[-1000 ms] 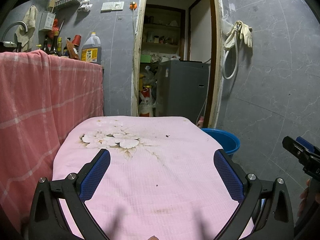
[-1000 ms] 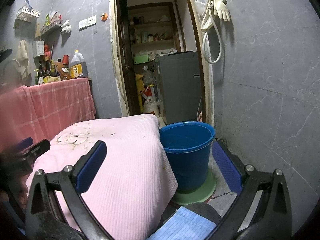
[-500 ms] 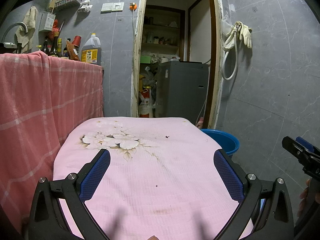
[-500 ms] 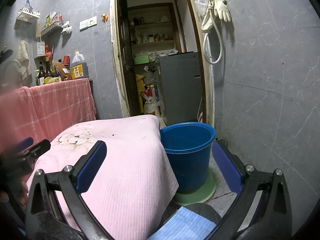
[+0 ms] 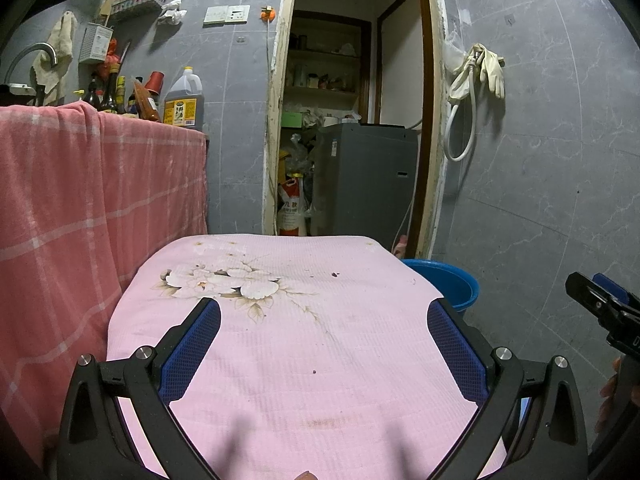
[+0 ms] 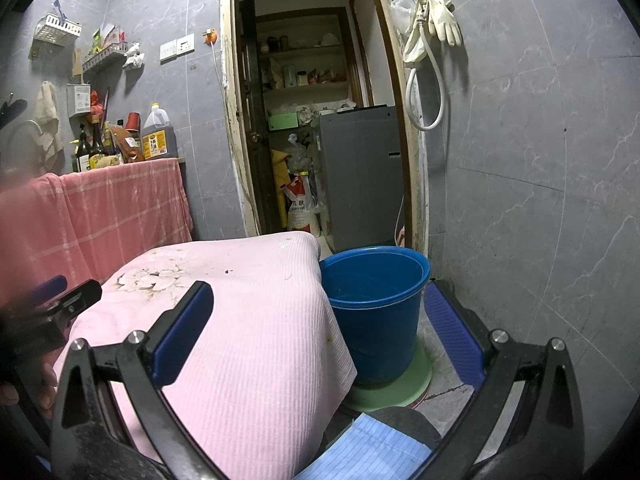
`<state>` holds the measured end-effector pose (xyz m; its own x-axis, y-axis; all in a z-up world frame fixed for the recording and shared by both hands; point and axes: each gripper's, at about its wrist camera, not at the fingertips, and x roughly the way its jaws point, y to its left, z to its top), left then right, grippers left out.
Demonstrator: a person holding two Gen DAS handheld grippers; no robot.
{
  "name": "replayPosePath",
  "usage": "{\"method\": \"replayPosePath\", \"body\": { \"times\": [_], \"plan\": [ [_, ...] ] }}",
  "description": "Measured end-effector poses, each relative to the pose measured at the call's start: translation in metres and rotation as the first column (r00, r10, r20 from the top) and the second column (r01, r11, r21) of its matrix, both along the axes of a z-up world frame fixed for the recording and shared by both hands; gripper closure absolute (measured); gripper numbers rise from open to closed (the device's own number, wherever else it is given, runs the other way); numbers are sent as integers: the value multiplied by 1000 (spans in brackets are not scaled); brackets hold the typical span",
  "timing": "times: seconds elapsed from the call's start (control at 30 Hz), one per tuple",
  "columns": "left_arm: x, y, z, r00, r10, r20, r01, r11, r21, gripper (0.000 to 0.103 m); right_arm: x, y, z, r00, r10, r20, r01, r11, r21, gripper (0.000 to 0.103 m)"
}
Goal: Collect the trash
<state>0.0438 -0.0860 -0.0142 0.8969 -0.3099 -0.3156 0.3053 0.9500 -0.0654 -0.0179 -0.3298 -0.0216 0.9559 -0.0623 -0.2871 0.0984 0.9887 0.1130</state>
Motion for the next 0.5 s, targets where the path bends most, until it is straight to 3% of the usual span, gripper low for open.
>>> {"method": "replayPosePath", "body": {
  "times": [0.5],
  "plan": [
    [-1, 0, 1, 1000, 3, -5, -3, 1000, -2, 1, -1, 0, 0, 1000, 1, 0, -1, 1000, 1, 0]
  ]
}}
